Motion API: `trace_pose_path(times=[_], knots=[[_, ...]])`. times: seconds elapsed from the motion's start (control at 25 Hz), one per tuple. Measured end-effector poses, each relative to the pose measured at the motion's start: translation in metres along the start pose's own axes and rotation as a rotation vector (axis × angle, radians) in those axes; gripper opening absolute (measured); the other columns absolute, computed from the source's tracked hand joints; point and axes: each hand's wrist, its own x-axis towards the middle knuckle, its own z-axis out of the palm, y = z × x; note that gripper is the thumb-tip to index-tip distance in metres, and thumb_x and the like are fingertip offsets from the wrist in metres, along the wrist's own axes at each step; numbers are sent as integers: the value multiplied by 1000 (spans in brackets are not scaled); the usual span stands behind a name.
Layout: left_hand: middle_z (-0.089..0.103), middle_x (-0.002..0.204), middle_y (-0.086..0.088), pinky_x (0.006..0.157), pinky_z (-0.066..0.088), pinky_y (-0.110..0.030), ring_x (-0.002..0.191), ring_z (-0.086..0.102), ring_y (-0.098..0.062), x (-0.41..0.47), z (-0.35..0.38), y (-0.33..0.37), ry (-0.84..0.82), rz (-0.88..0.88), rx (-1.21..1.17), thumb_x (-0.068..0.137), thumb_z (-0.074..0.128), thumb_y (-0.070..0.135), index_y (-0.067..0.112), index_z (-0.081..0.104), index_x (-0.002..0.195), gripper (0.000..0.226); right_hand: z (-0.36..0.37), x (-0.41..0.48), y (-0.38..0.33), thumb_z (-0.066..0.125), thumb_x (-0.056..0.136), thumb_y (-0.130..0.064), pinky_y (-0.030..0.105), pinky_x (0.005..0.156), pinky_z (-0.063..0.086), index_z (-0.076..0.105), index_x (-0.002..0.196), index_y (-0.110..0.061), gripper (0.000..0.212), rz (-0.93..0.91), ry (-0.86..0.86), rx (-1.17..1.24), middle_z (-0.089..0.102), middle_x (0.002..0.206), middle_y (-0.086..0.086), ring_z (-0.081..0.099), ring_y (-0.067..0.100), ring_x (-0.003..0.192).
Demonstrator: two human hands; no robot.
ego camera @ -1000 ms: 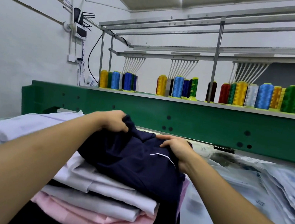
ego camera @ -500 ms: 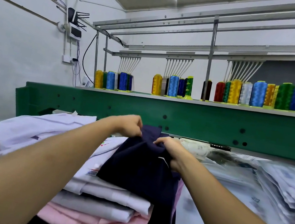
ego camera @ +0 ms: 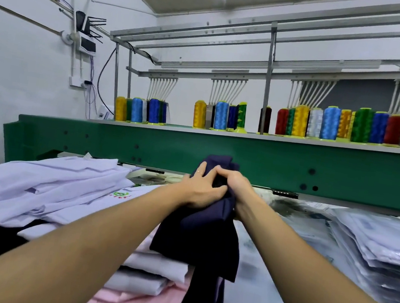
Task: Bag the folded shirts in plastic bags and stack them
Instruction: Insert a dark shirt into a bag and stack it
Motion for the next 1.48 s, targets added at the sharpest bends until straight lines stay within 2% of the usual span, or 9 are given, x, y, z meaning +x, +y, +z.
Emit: trace_pose_path(times=[0.24, 0.36, 0.44, 0.64, 0.84, 1.0, 1.12, 1.28, 1.48], knots=[[8, 167, 4, 122, 13, -39, 152, 13, -19, 4, 23, 56, -16, 269, -353, 89, 50, 69, 38, 27, 155, 76, -95, -14, -28, 63, 97, -14, 47, 91, 56, 65, 123, 0, 30, -137, 107, -72, 71, 115, 21, 68, 38, 106], [37, 156, -2, 117, 29, -34, 140, 39, -19, 6, 53, 80, 60, 325, -435, 96, 56, 50, 25, 38, 150, 63, -154, -22, -23, 64, 92, 0, 35, 72, 59, 70, 106, -5, 16, -230, 169, -179, 74, 96, 10, 72, 24, 80], [52, 142, -6, 107, 41, -35, 122, 55, -23, 11, 78, 91, 55, 302, -311, 96, 59, 42, 15, 41, 143, 57, -192, -32, -20, 65, 90, 2, 27, 64, 57, 71, 90, -16, 18, -271, 216, -335, 75, 86, 0, 71, 12, 70], [55, 136, 3, 99, 47, -41, 119, 53, -21, 12, 140, 91, -432, 270, 125, 81, 73, 56, 26, 50, 138, 69, -270, -53, -11, 64, 90, -2, 19, 61, 52, 70, 88, -14, 14, -273, 203, -716, 73, 73, -10, 67, 3, 64], [66, 119, 1, 92, 51, -40, 106, 58, -20, 12, 171, 89, -362, 391, 246, 89, 68, 44, 26, 64, 120, 36, -300, -62, 13, 55, 86, 5, 30, 68, 44, 66, 88, -6, 15, -321, 100, -1038, 64, 75, -5, 55, 7, 69], [64, 118, 7, 82, 51, -34, 87, 59, -14, 10, 170, 91, -441, 354, 176, 72, 69, 71, 36, 63, 116, 57, -311, -60, 25, 54, 87, 1, 27, 69, 44, 64, 83, -10, 15, -324, 86, -1040, 63, 74, -10, 55, 5, 70], [66, 115, 1, 85, 52, -36, 95, 61, -22, 6, 173, 93, -349, 476, 373, 82, 62, 55, 34, 63, 115, 39, -314, -58, 31, 55, 87, 4, 20, 64, 43, 61, 78, -10, 17, -305, 88, -992, 60, 67, -17, 54, -1, 64], [68, 116, 2, 90, 51, -39, 106, 60, -24, -1, 173, 96, -349, 595, 412, 86, 55, 66, 32, 60, 124, 51, -319, -58, 34, 57, 89, 2, 17, 62, 45, 65, 79, -13, 19, -260, 96, -913, 63, 68, -14, 58, 1, 64], [66, 105, -15, 77, 53, -40, 91, 63, -40, -7, 179, 101, -263, 706, 577, 92, 49, 43, 20, 57, 125, 41, -324, -58, 33, 58, 90, -1, 23, 65, 46, 67, 84, -11, 15, -262, 113, -877, 66, 72, -9, 60, 5, 67]])
